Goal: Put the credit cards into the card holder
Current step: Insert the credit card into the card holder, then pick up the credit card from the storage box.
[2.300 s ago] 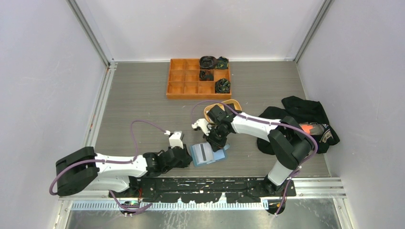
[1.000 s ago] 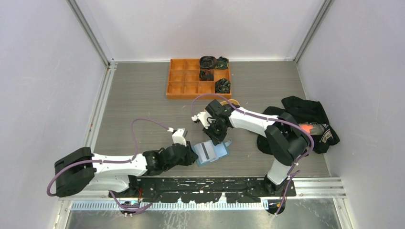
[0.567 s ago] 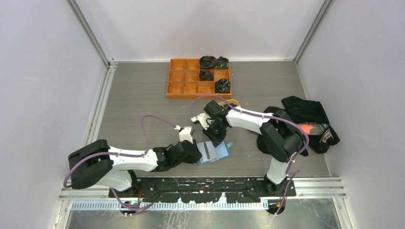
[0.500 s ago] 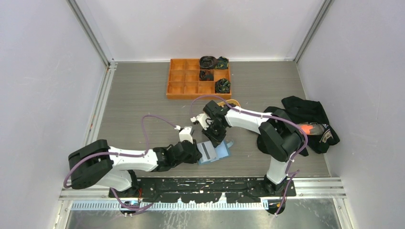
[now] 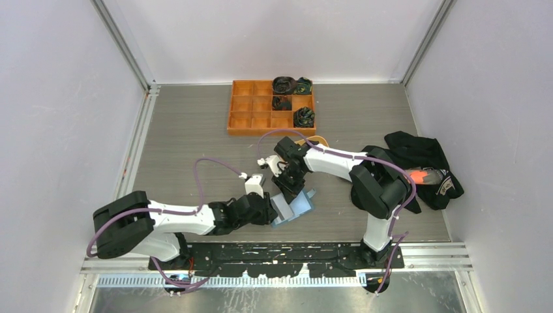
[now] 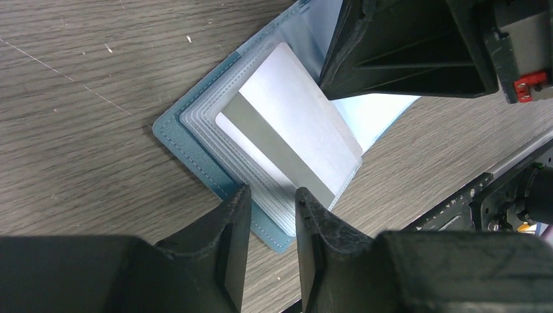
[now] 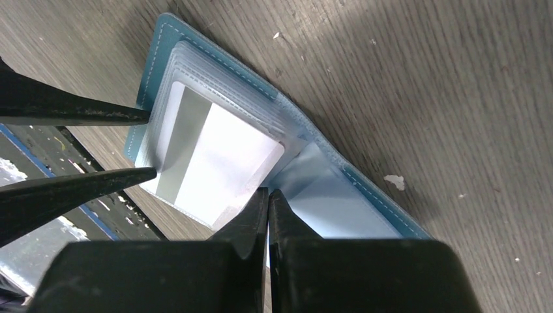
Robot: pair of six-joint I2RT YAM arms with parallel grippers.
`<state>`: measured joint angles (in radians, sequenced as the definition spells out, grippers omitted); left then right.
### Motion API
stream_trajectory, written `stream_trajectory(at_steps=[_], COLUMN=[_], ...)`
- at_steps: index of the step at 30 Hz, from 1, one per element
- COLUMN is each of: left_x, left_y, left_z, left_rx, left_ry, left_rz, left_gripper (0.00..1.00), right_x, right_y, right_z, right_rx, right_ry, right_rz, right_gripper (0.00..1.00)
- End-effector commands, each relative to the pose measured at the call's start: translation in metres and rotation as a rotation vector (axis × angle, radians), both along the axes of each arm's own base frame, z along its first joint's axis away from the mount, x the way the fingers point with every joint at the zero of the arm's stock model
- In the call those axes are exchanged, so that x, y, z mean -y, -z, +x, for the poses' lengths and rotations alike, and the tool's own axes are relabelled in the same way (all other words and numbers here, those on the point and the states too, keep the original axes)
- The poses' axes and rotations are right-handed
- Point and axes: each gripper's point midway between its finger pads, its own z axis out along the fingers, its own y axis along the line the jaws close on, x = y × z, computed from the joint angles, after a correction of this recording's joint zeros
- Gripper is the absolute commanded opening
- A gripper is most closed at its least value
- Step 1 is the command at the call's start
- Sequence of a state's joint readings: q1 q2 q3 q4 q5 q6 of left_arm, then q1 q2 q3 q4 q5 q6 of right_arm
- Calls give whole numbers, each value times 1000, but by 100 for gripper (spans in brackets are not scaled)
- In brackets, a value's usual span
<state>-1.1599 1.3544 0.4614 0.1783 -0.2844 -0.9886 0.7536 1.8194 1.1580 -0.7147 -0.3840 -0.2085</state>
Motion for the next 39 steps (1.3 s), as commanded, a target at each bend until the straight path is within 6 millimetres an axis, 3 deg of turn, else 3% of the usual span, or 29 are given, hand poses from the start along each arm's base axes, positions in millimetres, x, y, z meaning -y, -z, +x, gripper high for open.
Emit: stream_trajectory(at_steps=[1, 6, 13, 20, 26, 30, 35, 39], left_x=[2, -8, -15, -14, -1, 1, -8, -19], left_y=[-10, -13, -16, -6, 3, 4, 0, -11], left_z=[1, 0, 0, 1, 0, 0, 0, 0], left_rx=[14, 22, 29, 15, -8, -13, 0, 32], left_ry=[0, -24, -38, -38, -11, -6, -18, -31], left_rz=[-40, -52, -52, -17, -9, -5, 3, -11], left_gripper=[32, 31, 29, 17, 13, 12, 13, 15], right_x=[-16, 11, 14, -8, -29, -32, -15, 3], right_y=[-22, -26, -8, -8, -16, -24, -33, -54], right_z=[1, 14, 4, -12, -20, -18, -1, 12], right_rx=[-13, 81, 3, -61, -118, -110, -15, 40], right_ry=[-22, -56, -68, -57, -10, -4, -23, -37], right_rz=[81, 18, -31, 30, 113, 127, 83, 98], right_gripper=[6, 5, 5, 5, 5, 5, 6, 6])
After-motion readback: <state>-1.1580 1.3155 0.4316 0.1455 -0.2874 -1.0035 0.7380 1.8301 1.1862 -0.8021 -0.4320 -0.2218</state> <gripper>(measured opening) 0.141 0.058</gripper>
